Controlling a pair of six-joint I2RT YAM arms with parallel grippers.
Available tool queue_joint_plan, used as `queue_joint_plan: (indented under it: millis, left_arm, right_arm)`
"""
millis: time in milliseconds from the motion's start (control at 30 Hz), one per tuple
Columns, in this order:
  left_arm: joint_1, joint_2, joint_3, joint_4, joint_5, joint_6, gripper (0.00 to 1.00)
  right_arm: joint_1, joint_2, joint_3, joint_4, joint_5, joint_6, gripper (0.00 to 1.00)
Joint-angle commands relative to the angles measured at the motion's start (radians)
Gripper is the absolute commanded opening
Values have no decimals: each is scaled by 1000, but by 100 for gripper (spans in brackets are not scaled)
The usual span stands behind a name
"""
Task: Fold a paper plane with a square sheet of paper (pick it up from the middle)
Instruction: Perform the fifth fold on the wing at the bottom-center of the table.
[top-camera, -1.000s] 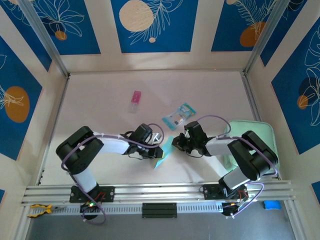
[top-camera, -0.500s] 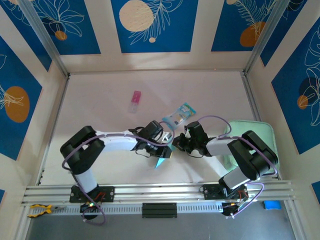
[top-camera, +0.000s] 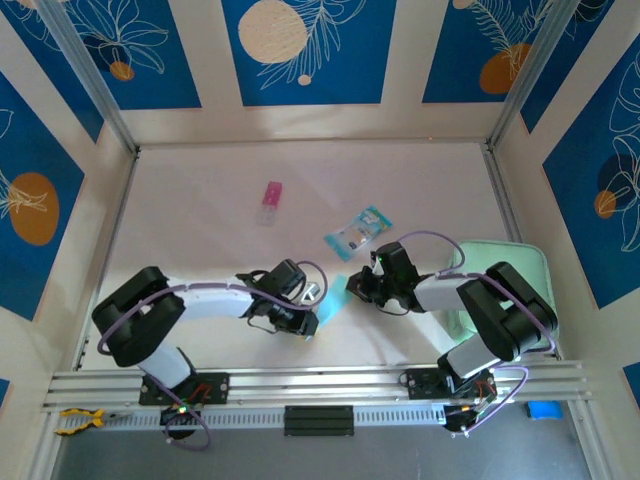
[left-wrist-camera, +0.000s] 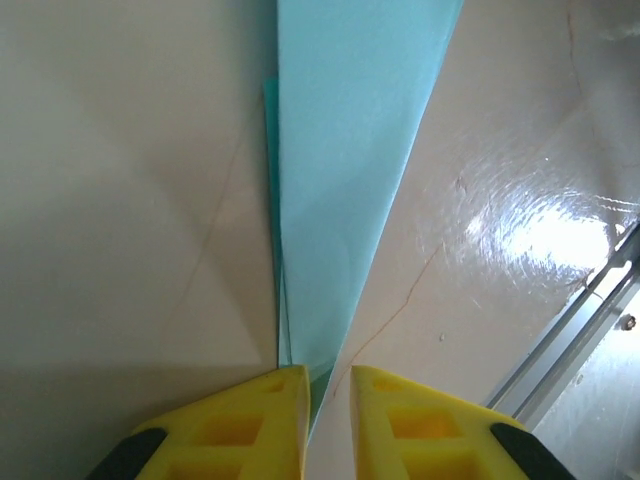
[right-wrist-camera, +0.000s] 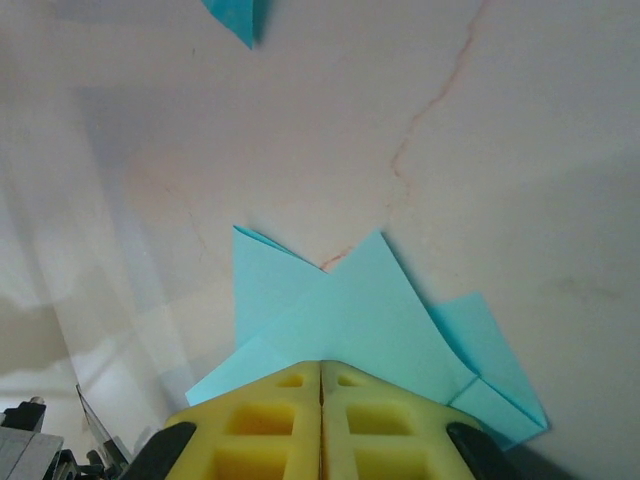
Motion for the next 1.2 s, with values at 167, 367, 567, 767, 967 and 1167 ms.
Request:
queue_joint_plan:
  millis: [167, 367, 567, 767, 967, 1167]
  left_arm:
    - [-11, -143, 14, -96, -31, 12, 20]
    - [-20, -96, 34, -39, 48, 32, 17]
    - [-31, -24, 63, 4, 76, 34, 14]
    - [-37, 27, 46, -38, 41, 38, 11]
    - [-37, 27, -27, -47, 11, 9, 9]
    - [-37, -45, -58, -65, -21, -13, 8]
  right_arm:
    - [-19, -11, -33, -104, 42, -34, 9]
    - [-19, -10, -35, -101, 44, -30, 9]
    - [-19, -9, -36, -103, 46, -29, 9]
    - [-20, -9, -35, -110, 47, -31, 9]
    - [-27, -6, -28, -122, 43, -46, 9]
    - [-38, -12, -26, -130, 34, -58, 9]
